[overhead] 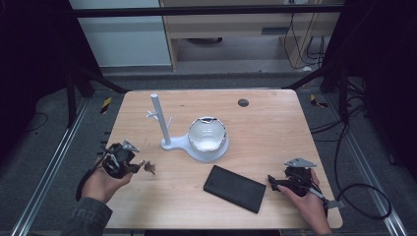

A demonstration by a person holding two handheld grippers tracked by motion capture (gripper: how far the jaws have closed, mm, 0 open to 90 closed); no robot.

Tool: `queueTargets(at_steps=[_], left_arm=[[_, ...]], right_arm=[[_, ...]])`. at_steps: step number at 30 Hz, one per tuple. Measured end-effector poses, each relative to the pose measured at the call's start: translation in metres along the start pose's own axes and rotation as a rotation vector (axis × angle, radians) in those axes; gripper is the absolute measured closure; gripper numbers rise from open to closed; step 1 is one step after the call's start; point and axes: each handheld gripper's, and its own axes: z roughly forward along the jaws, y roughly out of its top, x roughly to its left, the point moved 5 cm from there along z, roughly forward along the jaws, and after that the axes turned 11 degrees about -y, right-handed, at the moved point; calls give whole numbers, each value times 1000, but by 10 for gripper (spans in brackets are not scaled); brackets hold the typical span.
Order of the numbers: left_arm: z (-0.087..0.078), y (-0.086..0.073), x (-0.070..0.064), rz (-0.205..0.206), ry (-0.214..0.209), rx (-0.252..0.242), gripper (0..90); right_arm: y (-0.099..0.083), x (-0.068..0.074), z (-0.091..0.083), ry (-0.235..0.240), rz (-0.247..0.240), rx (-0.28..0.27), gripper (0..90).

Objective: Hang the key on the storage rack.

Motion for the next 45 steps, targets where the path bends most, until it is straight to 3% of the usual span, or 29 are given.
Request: queueTargets(at_steps=[9,17,31,37,45], left_arm=[[-51,47,19,18,50,-1,899],[-79,74,24,29,72,-13,899],[-81,101,25,35,89,8,899],[-82,107,24,27,85,-18,899],[-83,111,19,50,80,-5,898]], right_arm=[[0,0,0,2,-2,0,13],[0,0,0,2,-5,0,13],[0,1,0,5,-2,-2,13],[0,1,0,6,-2,-2,13],[0,1,0,6,-2,-2,13]])
